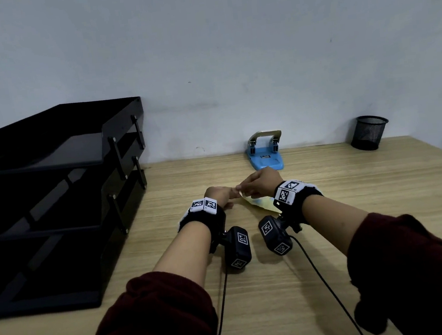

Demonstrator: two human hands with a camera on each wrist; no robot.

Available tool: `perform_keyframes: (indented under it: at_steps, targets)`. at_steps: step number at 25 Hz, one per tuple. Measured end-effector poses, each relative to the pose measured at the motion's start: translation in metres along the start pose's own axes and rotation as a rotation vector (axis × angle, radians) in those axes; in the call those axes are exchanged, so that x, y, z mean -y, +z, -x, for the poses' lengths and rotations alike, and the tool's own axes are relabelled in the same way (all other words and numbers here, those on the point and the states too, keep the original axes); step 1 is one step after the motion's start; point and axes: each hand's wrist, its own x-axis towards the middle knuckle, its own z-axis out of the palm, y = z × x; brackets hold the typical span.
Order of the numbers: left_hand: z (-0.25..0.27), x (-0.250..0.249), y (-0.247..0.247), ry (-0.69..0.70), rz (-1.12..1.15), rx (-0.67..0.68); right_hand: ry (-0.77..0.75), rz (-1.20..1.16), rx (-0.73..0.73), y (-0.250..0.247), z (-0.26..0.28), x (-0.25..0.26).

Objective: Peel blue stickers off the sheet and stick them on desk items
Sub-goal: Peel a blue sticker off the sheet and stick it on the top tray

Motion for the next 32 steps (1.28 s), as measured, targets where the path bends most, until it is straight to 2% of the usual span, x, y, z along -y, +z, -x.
perform_keyframes:
  at_steps: [6,10,16,21,26,32]
  targets:
    - [0.004,0.000,-0.003,-0.007,-0.076,0.002,0.054,-0.082,0.030,-0.002,0.003,-0.001]
    - [0.009,-0.006,-0.003,-0.060,-0.136,-0.010,0.077,-0.148,0.038,0.000,0.003,-0.003]
    - [0.008,-0.001,-0.003,-0.011,-0.117,-0.001,0.106,-0.266,0.067,-0.001,0.007,-0.004]
    - [0.003,0.000,-0.006,-0.022,-0.219,-0.073,0.218,-0.320,0.055,-0.007,0.006,0.000]
    - [-0.011,0.005,-0.002,0.076,-0.486,-0.071,0.338,-0.452,-0.013,-0.028,0.008,-0.006]
    - [-0.019,0.006,0.006,0.152,-0.574,-0.222,0.368,-0.428,-0.004,-0.029,0.008,-0.008]
